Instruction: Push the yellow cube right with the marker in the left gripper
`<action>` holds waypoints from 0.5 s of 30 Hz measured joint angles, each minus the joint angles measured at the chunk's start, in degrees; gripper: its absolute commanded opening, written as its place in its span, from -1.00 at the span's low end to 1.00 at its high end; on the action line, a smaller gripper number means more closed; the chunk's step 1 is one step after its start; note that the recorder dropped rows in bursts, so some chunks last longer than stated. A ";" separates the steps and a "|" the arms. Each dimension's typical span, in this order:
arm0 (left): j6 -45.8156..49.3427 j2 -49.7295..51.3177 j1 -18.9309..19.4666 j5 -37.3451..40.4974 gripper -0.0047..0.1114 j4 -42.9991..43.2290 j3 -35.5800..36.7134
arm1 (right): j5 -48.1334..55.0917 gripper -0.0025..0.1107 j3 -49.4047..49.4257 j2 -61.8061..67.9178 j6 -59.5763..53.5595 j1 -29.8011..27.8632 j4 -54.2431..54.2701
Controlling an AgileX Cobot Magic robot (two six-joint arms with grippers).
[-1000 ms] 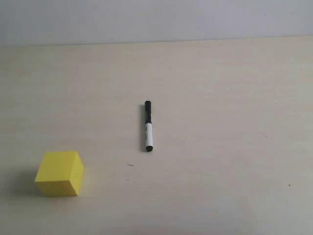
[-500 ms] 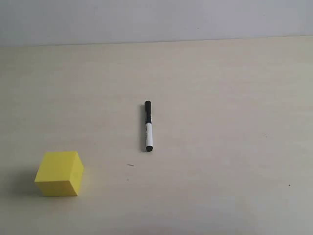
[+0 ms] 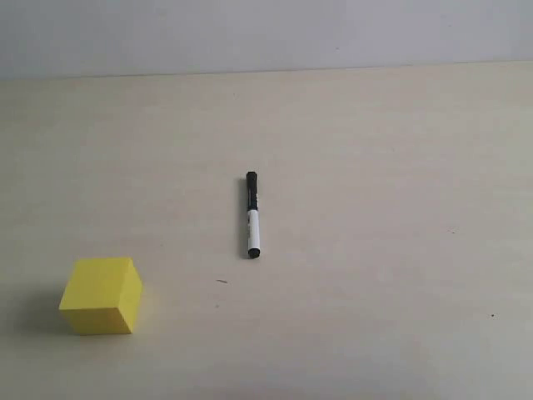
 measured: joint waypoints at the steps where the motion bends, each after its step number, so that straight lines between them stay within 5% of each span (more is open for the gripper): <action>1: -0.69 3.01 0.00 1.43 -0.92 2.05 -3.72 | 0.00 -0.96 0.00 0.00 0.00 0.00 0.00; 7: -0.69 26.60 0.00 23.68 -0.92 13.07 -27.18 | 0.00 -0.96 0.00 0.00 0.00 0.00 0.00; 15: 10.45 63.09 -2.91 76.02 -0.92 11.44 -51.94 | 0.00 -0.96 0.00 0.00 0.00 0.00 0.00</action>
